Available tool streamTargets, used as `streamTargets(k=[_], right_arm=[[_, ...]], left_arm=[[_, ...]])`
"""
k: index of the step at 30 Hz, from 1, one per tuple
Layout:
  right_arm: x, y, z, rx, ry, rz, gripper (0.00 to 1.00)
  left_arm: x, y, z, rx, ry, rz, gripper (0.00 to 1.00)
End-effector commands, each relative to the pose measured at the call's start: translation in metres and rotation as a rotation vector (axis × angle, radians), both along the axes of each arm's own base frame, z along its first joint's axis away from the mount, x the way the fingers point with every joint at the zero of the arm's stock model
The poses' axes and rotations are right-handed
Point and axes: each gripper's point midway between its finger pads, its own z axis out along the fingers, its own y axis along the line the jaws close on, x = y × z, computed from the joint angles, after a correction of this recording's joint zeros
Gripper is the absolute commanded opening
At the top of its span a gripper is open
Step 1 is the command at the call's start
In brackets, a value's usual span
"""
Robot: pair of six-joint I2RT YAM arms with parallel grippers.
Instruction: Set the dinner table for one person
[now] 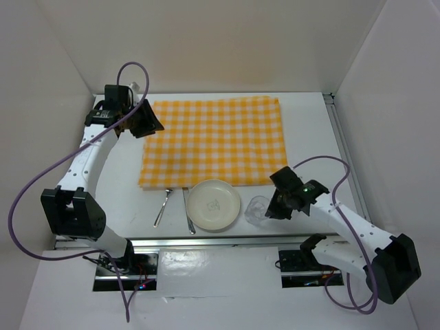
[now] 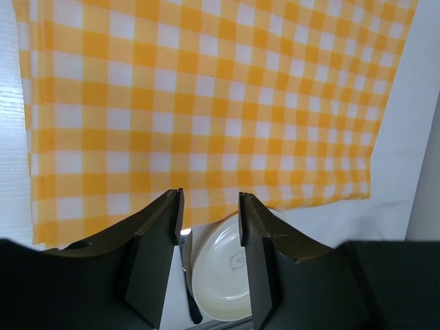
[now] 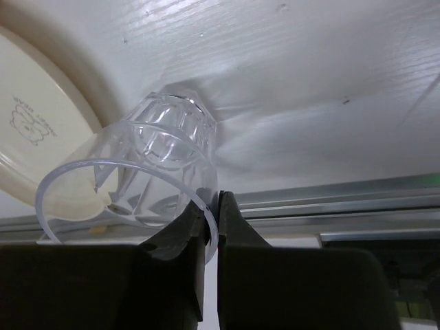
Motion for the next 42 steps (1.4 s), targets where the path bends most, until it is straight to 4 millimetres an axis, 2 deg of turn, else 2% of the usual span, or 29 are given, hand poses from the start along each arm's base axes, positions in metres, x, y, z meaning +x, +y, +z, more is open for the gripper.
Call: streamTargets(k=[1, 2, 3, 4, 6, 7, 9, 10, 11, 12, 13, 14, 15, 16, 17, 18, 19, 20, 21, 22, 23, 24, 25, 27, 28, 30, 34, 38, 42], right_arm=[[0.016, -0.005, 0.032, -0.029, -0.079, -0.062, 0.00], [0.023, -0.009, 0.043, -0.049, -0.120, -0.081, 0.00], [0.035, -0.008, 0.070, -0.038, -0.181, -0.097, 0.00], [0.038, -0.019, 0.075, -0.112, -0.186, -0.107, 0.00], [0.054, -0.024, 0.098, -0.170, -0.241, -0.087, 0.00], [0.072, -0.019, 0.128, -0.161, -0.318, -0.089, 0.00], [0.104, -0.018, 0.138, -0.283, -0.359, -0.024, 0.00], [0.133, -0.012, 0.167, -0.284, -0.449, -0.031, 0.00], [0.152, -0.013, 0.173, -0.326, -0.467, -0.024, 0.00], [0.179, -0.012, 0.158, -0.400, -0.434, -0.009, 0.00], [0.210, -0.019, 0.179, -0.428, -0.489, 0.005, 0.00], [0.237, -0.017, 0.186, -0.425, -0.530, 0.002, 0.00], [0.264, -0.015, 0.163, -0.450, -0.489, 0.028, 0.00], [0.283, -0.015, 0.164, -0.440, -0.499, 0.056, 0.00], [0.311, -0.026, 0.184, -0.420, -0.552, 0.012, 0.00], [0.336, -0.026, 0.160, -0.421, -0.520, 0.020, 0.00], [0.350, -0.026, 0.154, -0.387, -0.513, 0.034, 0.00], [0.374, -0.038, 0.174, -0.367, -0.565, -0.011, 0.00], [0.385, -0.040, 0.166, -0.359, -0.550, -0.001, 0.00], [0.400, -0.043, 0.135, -0.362, -0.496, 0.004, 0.00], [0.409, -0.044, 0.130, -0.348, -0.493, 0.005, 0.00], [0.423, -0.052, 0.139, -0.336, -0.521, -0.018, 0.00], [0.432, -0.053, 0.115, -0.323, -0.485, -0.007, 0.00], [0.446, -0.066, 0.108, -0.315, -0.494, -0.031, 0.00], [0.450, -0.063, 0.097, -0.304, -0.487, -0.023, 0.00], [0.456, -0.079, 0.091, -0.291, -0.486, -0.044, 0.00], [0.464, -0.090, 0.080, -0.278, -0.490, -0.058, 0.00], [0.467, -0.086, 0.054, -0.264, -0.450, -0.040, 0.00], [0.464, -0.083, 0.043, -0.250, -0.429, -0.027, 0.00]], left_arm=[[0.000, -0.005, 0.002, -0.001, -0.016, -0.035, 0.54], [0.001, -0.007, 0.006, -0.010, -0.025, -0.043, 0.54], [0.001, -0.007, 0.006, -0.010, -0.025, -0.043, 0.54], [0.000, -0.008, 0.006, -0.016, -0.025, -0.050, 0.54], [0.004, -0.010, 0.008, -0.023, -0.035, -0.057, 0.54], [0.004, -0.010, 0.008, -0.023, -0.035, -0.057, 0.54], [0.007, -0.010, 0.006, -0.023, -0.035, -0.057, 0.54], [0.006, -0.014, 0.006, -0.023, -0.035, -0.067, 0.54], [0.005, -0.014, 0.002, -0.023, -0.026, -0.067, 0.54], [0.004, -0.016, 0.003, -0.031, -0.026, -0.075, 0.54], [0.003, -0.016, -0.001, -0.030, -0.015, -0.075, 0.54], [0.002, -0.020, -0.001, -0.030, -0.015, -0.085, 0.54], [0.000, -0.020, -0.005, -0.030, -0.006, -0.085, 0.54], [0.000, -0.020, -0.005, -0.024, -0.009, -0.092, 0.54], [-0.001, -0.020, -0.009, -0.024, 0.002, -0.092, 0.54], [-0.002, -0.020, -0.006, -0.024, -0.007, -0.092, 0.54], [-0.003, -0.023, -0.006, -0.024, -0.007, -0.101, 0.54], [-0.004, -0.022, -0.010, -0.017, 0.003, -0.094, 0.54], [-0.004, -0.022, -0.010, -0.017, 0.003, -0.094, 0.54], [-0.004, -0.022, -0.010, -0.017, 0.003, -0.094, 0.54], [-0.004, -0.022, -0.010, -0.017, 0.003, -0.094, 0.54], [-0.005, -0.025, -0.010, -0.017, 0.003, -0.103, 0.54], [-0.005, -0.025, -0.010, -0.017, 0.003, -0.103, 0.54], [-0.003, -0.023, -0.015, -0.003, 0.011, -0.102, 0.54], [-0.004, -0.022, -0.019, 0.004, 0.020, -0.096, 0.54], [-0.006, -0.022, -0.023, 0.004, 0.029, -0.096, 0.54], [-0.007, -0.020, -0.027, 0.011, 0.039, -0.089, 0.54], [-0.006, -0.022, -0.034, 0.004, 0.060, -0.097, 0.54], [-0.006, -0.026, -0.038, 0.005, 0.069, -0.106, 0.54]])
